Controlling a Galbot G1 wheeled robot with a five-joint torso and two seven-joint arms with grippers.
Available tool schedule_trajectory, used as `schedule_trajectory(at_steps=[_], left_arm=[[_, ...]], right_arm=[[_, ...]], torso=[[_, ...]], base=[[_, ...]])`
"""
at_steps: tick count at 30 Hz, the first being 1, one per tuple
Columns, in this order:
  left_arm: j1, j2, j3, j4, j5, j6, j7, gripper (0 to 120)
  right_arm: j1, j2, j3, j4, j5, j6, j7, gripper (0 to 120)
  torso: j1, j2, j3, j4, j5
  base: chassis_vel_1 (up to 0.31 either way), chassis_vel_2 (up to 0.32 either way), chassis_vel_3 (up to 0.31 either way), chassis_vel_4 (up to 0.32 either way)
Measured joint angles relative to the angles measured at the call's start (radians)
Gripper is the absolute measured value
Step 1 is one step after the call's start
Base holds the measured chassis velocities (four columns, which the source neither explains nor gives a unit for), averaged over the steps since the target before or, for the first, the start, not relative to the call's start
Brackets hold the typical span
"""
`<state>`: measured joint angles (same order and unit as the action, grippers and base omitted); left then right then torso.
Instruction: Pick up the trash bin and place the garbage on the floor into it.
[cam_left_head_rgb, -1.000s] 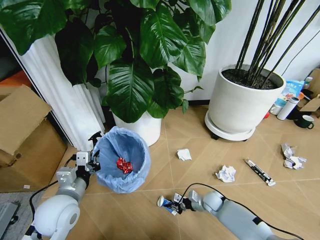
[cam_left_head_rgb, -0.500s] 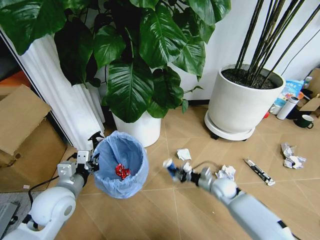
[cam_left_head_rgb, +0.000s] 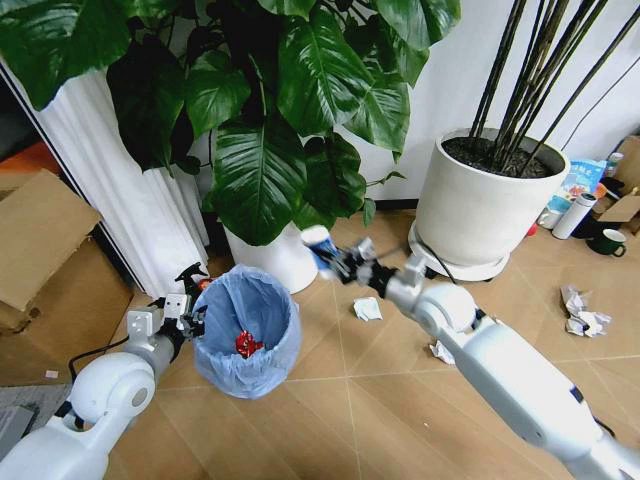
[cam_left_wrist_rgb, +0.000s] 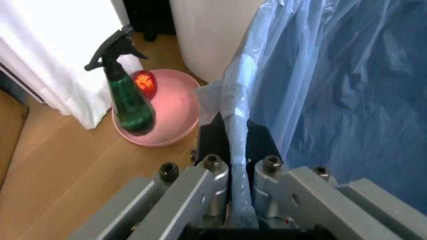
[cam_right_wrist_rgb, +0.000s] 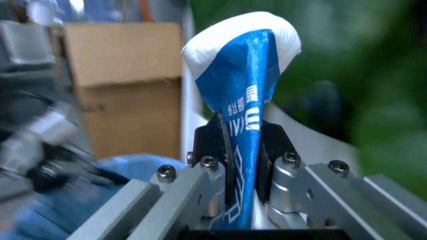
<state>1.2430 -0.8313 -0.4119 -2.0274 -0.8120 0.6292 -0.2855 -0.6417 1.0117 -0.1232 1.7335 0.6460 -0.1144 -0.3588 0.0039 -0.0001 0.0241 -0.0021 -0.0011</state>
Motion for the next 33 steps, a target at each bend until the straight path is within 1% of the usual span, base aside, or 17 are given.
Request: schedule_trajectory(at_steps=[2,3,9,13,15,17,18,21,22,23,25,26,27,28,29,31,33], left_arm=[[-0.024,0.005,0.015,0.01,-0.022,0.013,-0.002,0],[-0.024,0.005,0.015,0.01,-0.022,0.013,-0.002,0],[-0.039,0.003,0.023,0.021,-0.039,0.019,-0.004,0],[-0.039,0.003,0.02,0.019,-0.041,0.019,-0.005,0],[-0.039,0.003,0.018,0.019,-0.041,0.019,-0.005,0],[-0.038,0.001,0.015,0.016,-0.041,0.019,-0.005,0],[-0.038,0.001,0.015,0.016,-0.041,0.019,-0.005,0],[-0.034,-0.001,0.013,0.013,-0.039,0.017,-0.005,0],[-0.034,-0.001,0.013,0.013,-0.039,0.017,-0.005,0],[-0.034,-0.002,0.013,0.013,-0.038,0.017,-0.005,0],[-0.034,-0.003,0.013,0.011,-0.038,0.016,-0.006,0],[-0.034,-0.003,0.013,0.011,-0.038,0.016,-0.006,0],[-0.034,-0.003,0.013,0.01,-0.037,0.015,-0.006,0],[-0.034,-0.003,0.013,0.01,-0.037,0.015,-0.006,0],[-0.034,-0.002,0.012,0.01,-0.037,0.014,-0.006,0],[-0.034,-0.001,0.009,0.008,-0.037,0.013,-0.006,0],[-0.033,-0.001,0.009,0.008,-0.037,0.013,-0.006,0]], right_arm=[[0.042,0.028,-0.076,0.011,0.024,-0.006,0.021,6],[0.042,0.028,-0.076,0.011,0.024,-0.006,0.021,6],[0.072,0.074,-0.215,0.003,0.026,-0.01,0.033,6],[0.075,0.094,-0.258,-0.017,-0.004,-0.013,0.046,6],[0.075,0.096,-0.265,-0.02,-0.01,-0.015,0.051,8],[0.073,0.097,-0.274,-0.022,-0.022,-0.016,0.063,20],[0.073,0.097,-0.274,-0.022,-0.022,-0.016,0.063,20],[0.067,0.09,-0.279,-0.023,-0.029,-0.016,0.067,34],[0.067,0.09,-0.279,-0.023,-0.029,-0.016,0.067,34],[0.066,0.089,-0.279,-0.023,-0.029,-0.016,0.068,37],[0.064,0.089,-0.28,-0.027,-0.03,-0.015,0.07,49],[0.064,0.089,-0.28,-0.027,-0.03,-0.015,0.07,49],[0.064,0.09,-0.28,-0.028,-0.03,-0.015,0.072,53],[0.064,0.09,-0.28,-0.028,-0.03,-0.015,0.072,53],[0.064,0.092,-0.281,-0.029,-0.029,-0.014,0.075,62],[0.064,0.097,-0.279,-0.029,-0.022,-0.014,0.084,72],[0.064,0.097,-0.278,-0.028,-0.02,-0.014,0.087,72]], torso=[[0.0,0.0,0.0,0.0001,0.0004],[0.0,0.0,0.0,0.0001,0.0004],[0.0,0.0,0.0,-0.0002,0.0003],[0.0,0.0,0.0,-0.0002,0.0003],[0.0,0.0,0.0,-0.0002,0.0002],[0.0,0.0,0.0,-0.0002,0.0003],[0.0,0.0,0.0,-0.0002,0.0003],[0.0,0.0,0.0,-0.0002,0.0003],[0.0,0.0,0.0,-0.0002,0.0003],[0.0,0.0,0.0,-0.0003,0.0003],[0.0,0.0,0.0,-0.0003,0.0003],[0.0,0.0,0.0,-0.0003,0.0003],[0.0,0.0,0.0,-0.0002,0.0003],[0.0,0.0,0.0,-0.0002,0.0003],[0.0,0.0,0.0,-0.0002,0.0003],[0.0,0.0,0.0,-0.0002,0.0003],[0.0,0.0,0.0,-0.0002,0.0004]], base=[[0.0,0.0,0.0,0.0],[0.0,0.0,0.0,0.0],[0.0,0.0,0.0,0.0],[0.0,0.0,0.0,0.0],[0.0,0.0,0.0,0.0],[0.0,0.0,0.0,0.0],[0.0,0.0,0.0,0.0],[0.0,0.0,0.0,0.0],[0.0,0.0,0.0,0.0],[0.0,0.0,0.0,0.0],[0.0,0.0,0.0,0.0],[0.0,0.0,0.0,0.0],[0.0,0.0,0.0,0.0],[0.0,0.0,0.0,0.0],[0.0,0.0,0.0,0.0],[0.0,0.0,0.0,0.0],[0.0,0.0,0.0,0.0]])
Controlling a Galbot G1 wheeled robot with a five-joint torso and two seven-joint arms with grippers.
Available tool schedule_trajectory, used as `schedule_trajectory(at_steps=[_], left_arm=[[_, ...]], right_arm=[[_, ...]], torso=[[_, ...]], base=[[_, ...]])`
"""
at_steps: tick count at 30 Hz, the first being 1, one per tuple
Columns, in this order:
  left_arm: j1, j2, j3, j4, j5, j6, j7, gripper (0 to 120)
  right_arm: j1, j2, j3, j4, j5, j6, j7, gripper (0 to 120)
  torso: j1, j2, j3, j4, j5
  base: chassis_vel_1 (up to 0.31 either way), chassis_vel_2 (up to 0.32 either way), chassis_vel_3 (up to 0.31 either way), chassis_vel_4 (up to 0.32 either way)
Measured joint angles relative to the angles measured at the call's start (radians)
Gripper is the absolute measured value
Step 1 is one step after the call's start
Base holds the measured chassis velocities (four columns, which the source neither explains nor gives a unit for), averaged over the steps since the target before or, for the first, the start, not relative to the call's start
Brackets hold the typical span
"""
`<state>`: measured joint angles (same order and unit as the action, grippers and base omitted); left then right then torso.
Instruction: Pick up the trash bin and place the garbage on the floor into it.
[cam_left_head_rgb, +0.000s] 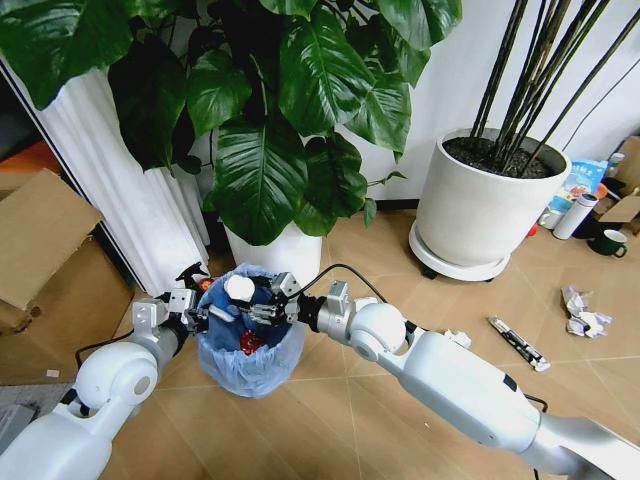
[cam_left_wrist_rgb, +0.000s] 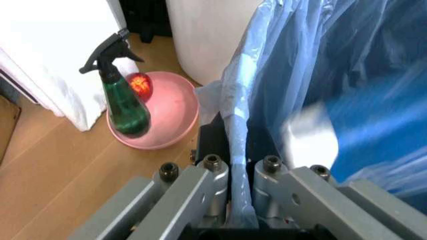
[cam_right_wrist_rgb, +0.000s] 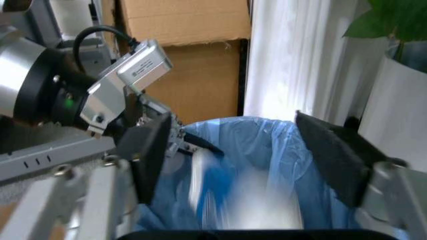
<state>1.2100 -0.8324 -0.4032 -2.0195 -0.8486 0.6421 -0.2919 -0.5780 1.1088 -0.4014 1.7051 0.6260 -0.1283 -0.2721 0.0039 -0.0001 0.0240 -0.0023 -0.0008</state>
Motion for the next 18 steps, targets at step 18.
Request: schedule_trajectory(at_steps=[18], left_arm=[[0.032,-0.013,-0.024,-0.011,0.021,-0.008,0.003,0]], right_arm=[[-0.121,-0.115,0.246,0.114,0.003,-0.085,0.208,100]], torso=[[0.0,0.0,0.0,0.0,0.0002]], base=[[0.0,0.0,0.0,0.0]])
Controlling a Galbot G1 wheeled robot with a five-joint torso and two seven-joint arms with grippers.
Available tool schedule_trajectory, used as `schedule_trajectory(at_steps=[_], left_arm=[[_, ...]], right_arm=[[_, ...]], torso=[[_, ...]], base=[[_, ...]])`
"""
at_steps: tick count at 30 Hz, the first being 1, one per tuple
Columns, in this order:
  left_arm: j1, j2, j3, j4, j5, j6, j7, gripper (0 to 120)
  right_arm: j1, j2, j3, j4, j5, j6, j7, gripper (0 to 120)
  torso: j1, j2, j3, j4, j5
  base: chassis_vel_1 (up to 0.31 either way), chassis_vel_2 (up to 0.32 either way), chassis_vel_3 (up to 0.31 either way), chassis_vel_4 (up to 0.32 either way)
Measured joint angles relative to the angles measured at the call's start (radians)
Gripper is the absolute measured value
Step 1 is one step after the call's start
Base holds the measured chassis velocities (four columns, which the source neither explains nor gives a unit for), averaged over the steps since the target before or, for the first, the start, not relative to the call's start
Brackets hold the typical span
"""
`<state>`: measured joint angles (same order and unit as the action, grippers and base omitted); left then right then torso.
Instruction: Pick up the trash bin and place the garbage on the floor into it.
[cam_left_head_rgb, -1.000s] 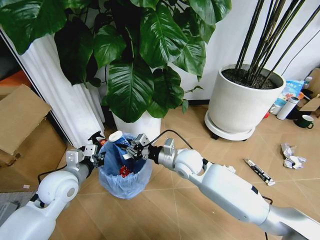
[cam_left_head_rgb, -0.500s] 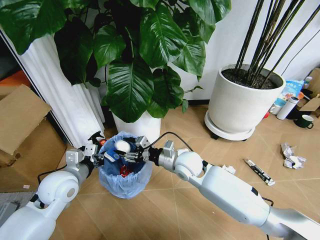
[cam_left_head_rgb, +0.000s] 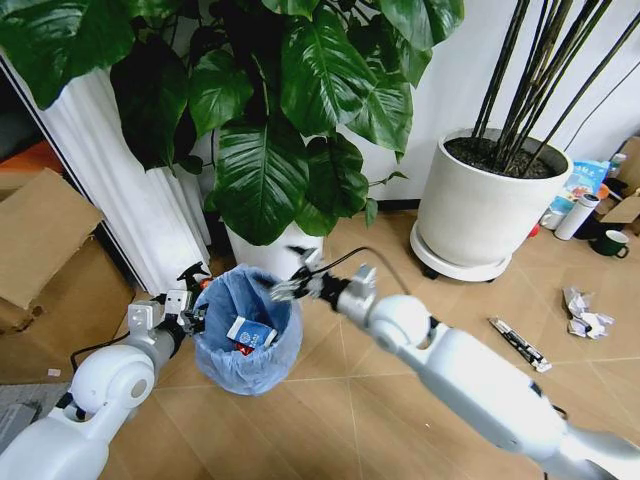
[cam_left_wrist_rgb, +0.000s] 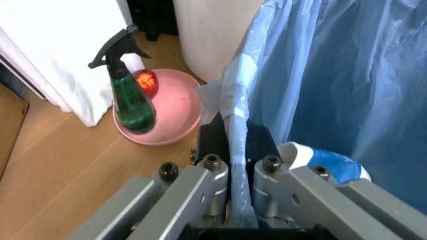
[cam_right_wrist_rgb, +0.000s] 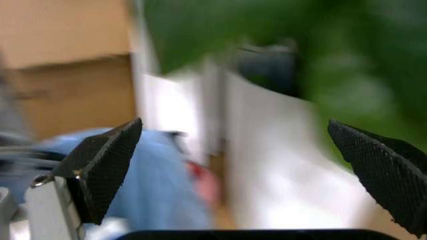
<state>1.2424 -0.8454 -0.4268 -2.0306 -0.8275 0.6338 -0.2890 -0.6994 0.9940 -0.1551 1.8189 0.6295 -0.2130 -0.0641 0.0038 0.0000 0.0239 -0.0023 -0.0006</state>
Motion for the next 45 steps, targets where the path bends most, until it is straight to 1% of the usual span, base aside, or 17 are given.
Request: schedule_trajectory(at_steps=[1,2,4,5,6,8,10,13,16,18,20,21,24,29,34,37,45], left_arm=[[0.003,-0.002,-0.002,-0.002,0.005,-0.001,0.002,0],[0.003,-0.002,-0.002,-0.002,0.005,-0.001,0.002,0],[0.007,-0.006,-0.004,-0.006,0.009,-0.003,0.004,0],[0.013,-0.009,-0.007,-0.012,0.012,-0.004,0.005,0],[0.013,-0.009,-0.007,-0.012,0.012,-0.004,0.005,0],[0.023,-0.01,-0.01,-0.021,0.018,-0.006,0.007,0],[0.026,-0.01,-0.011,-0.023,0.02,-0.007,0.009,0],[0.032,-0.009,-0.013,-0.032,0.028,-0.009,0.012,0],[0.034,-0.01,-0.013,-0.035,0.03,-0.01,0.012,0],[0.037,-0.016,-0.012,-0.039,0.035,-0.012,0.013,0],[0.038,-0.016,-0.012,-0.039,0.036,-0.012,0.014,0],[0.042,-0.022,-0.009,-0.041,0.044,-0.014,0.018,0],[0.048,-0.027,-0.005,-0.044,0.05,-0.016,0.023,0],[0.052,-0.029,-0.002,-0.047,0.054,-0.018,0.026,0],[0.053,-0.028,-0.002,-0.048,0.055,-0.02,0.027,0],[0.055,-0.023,-0.001,-0.05,0.056,-0.022,0.029,0],[0.05,-0.014,-0.001,-0.049,0.057,-0.024,0.038,0]], right_arm=[[-0.028,-0.015,0.043,-0.002,-0.006,-0.011,0.014,100],[-0.028,-0.015,0.043,-0.002,-0.006,-0.011,0.014,100],[-0.068,-0.028,0.093,-0.015,-0.013,-0.015,0.021,100],[-0.122,-0.037,0.155,-0.041,-0.025,-0.016,0.023,100],[-0.122,-0.037,0.155,-0.041,-0.025,-0.016,0.023,100],[-0.203,-0.049,0.249,-0.087,-0.042,-0.011,0.014,100],[-0.226,-0.052,0.275,-0.102,-0.046,-0.008,0.009,100],[-0.329,-0.061,0.397,-0.169,-0.061,-0.002,0.014,100],[-0.368,-0.062,0.444,-0.205,-0.066,-0.002,0.024,100],[-0.42,-0.057,0.507,-0.278,-0.073,0.011,0.028,100],[-0.426,-0.055,0.515,-0.289,-0.073,0.012,0.028,100],[-0.447,-0.044,0.547,-0.345,-0.075,0.02,0.026,100],[-0.454,-0.026,0.571,-0.425,-0.081,0.031,0.01,100],[-0.427,-0.001,0.574,-0.524,-0.09,0.044,-0.014,100],[-0.402,0.021,0.567,-0.593,-0.1,0.046,-0.031,100],[-0.378,0.06,0.565,-0.661,-0.111,0.046,-0.031,100],[-0.342,0.132,0.574,-0.762,-0.146,0.065,-0.073,100]], torso=[[0.0,0.0,0.0,-0.0002,0.0],[0.0,0.0,0.0,-0.0002,0.0],[0.0,0.0,0.0,-0.0001,0.0],[0.0,0.0,0.0,-0.0001,0.0003],[0.0,0.0,0.0,-0.0001,0.0003],[0.0,0.0,0.0,-0.0001,0.0003],[0.0,0.0,0.0,-0.0002,0.0003],[0.0,0.0,0.0,0.0,0.0005],[0.0,0.0,0.0,-0.0001,0.0004],[0.0,0.0,0.0,-0.0002,0.0002],[0.0,0.0,0.0,-0.0002,0.0004],[0.0,0.0,0.0,-0.0001,0.0],[0.0,0.0,0.0,0.0,0.0002],[0.0,0.0,0.0,0.0001,0.0],[0.0,0.0,0.0,0.0001,-0.0003],[0.0,0.0,0.0,0.0001,-0.0001],[0.0,0.0,0.0,0.0001,-0.0002]], base=[[0.0,0.0,0.0,0.0],[0.0,0.0,0.0,0.0],[0.0,0.0,0.0,0.0],[0.0,0.0,0.0,0.0],[0.0,0.0,0.0,0.0],[0.0,0.0,0.0,0.0],[0.0,0.0,0.0,0.0],[0.0,0.0,0.0,0.0],[0.0,0.0,0.0,0.0],[0.0,0.0,0.0,0.0],[0.0,0.0,0.0,0.0],[0.0,0.0,0.0,0.0],[0.0,0.0,0.0,0.0],[0.0,0.0,0.0,0.0],[0.0,0.0,0.0,0.0],[0.0,0.0,0.0,0.0],[0.0,0.0,0.0,0.0]])
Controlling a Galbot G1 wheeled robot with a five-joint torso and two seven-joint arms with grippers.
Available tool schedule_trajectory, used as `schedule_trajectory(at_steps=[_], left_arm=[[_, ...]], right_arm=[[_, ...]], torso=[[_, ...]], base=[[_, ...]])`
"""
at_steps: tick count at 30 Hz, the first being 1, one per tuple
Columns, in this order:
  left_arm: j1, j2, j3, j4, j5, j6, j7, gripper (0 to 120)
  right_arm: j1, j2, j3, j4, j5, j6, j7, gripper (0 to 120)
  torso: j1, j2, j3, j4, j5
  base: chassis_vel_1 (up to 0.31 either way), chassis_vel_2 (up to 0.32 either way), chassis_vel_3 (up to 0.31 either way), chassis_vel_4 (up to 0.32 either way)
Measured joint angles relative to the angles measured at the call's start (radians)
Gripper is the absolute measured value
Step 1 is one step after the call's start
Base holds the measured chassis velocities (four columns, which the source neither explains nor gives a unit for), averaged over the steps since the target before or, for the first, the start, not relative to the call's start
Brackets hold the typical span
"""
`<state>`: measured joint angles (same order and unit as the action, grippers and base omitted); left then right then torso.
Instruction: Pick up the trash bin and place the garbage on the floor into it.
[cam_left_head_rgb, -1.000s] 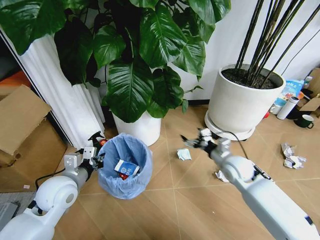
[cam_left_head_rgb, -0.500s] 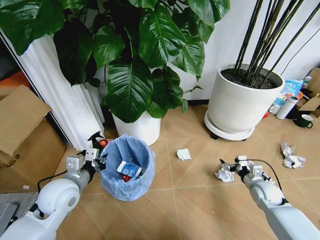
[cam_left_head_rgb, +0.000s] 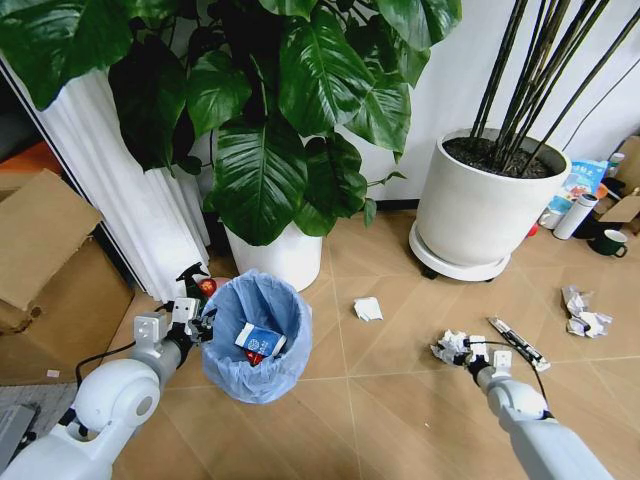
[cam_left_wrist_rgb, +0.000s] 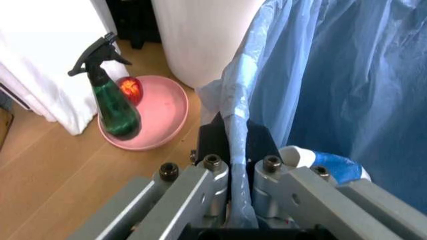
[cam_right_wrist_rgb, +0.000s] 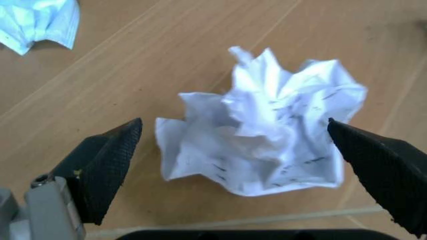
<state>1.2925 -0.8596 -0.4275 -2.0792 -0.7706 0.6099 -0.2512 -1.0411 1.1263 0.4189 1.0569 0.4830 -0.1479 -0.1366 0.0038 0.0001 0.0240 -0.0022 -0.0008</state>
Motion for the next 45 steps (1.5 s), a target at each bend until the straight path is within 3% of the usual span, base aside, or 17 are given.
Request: schedule_trajectory(at_steps=[3,6,11,16,22,30,37,45], left_arm=[[-0.001,0.002,0.0,0.001,0.0,0.0,0.003,0],[-0.002,0.004,0.0,0.002,-0.001,-0.002,0.01,0],[-0.003,0.004,-0.003,0.005,-0.001,-0.003,0.015,0],[-0.006,0.004,-0.005,0.009,0.0,-0.005,0.025,0],[-0.004,0.004,-0.005,0.009,0.001,-0.006,0.026,0],[0.006,0.006,-0.008,0.006,0.005,-0.009,0.027,0],[0.009,0.004,-0.006,0.0,0.024,-0.01,0.028,0],[0.021,0.008,0.001,-0.009,0.027,-0.011,0.026,0]], right_arm=[[0.013,0.014,0.001,-0.02,-0.005,0.001,-0.005,99],[0.04,0.035,0.003,-0.062,-0.017,0.011,-0.007,84],[0.05,0.041,0.005,-0.082,-0.024,0.016,-0.006,72],[0.059,0.049,0.01,-0.102,-0.034,0.025,-0.002,49],[0.066,0.061,0.017,-0.122,-0.047,0.036,0.003,32],[0.066,0.073,0.028,-0.109,-0.055,0.046,0.025,0],[0.025,0.03,0.036,0.014,-0.052,0.036,0.026,0],[-0.042,-0.085,0.013,0.322,-0.002,0.035,0.01,0]], torso=[[0.0,0.0,0.0,0.0001,-0.0002],[0.0,0.0,0.0,0.0001,0.0001],[0.0,0.0,0.0,0.0,-0.0001],[0.0,0.0,0.0,0.0,0.0001],[0.0,0.0,0.0,0.0,0.0001],[0.0,0.0,0.0,0.0,0.0],[0.0,0.0,0.0,-0.0001,-0.0003],[0.0,0.0,0.0,0.0,0.0004]], base=[[0.0,0.0,0.0,0.0],[0.0,0.0,0.0,0.0],[0.0,0.0,0.0,0.0],[0.0,0.0,0.0,0.0],[0.0,0.0,0.0,0.0],[0.0,0.0,0.0,0.0],[0.0,0.0,0.0,0.0],[0.0,0.0,0.0,0.0]])
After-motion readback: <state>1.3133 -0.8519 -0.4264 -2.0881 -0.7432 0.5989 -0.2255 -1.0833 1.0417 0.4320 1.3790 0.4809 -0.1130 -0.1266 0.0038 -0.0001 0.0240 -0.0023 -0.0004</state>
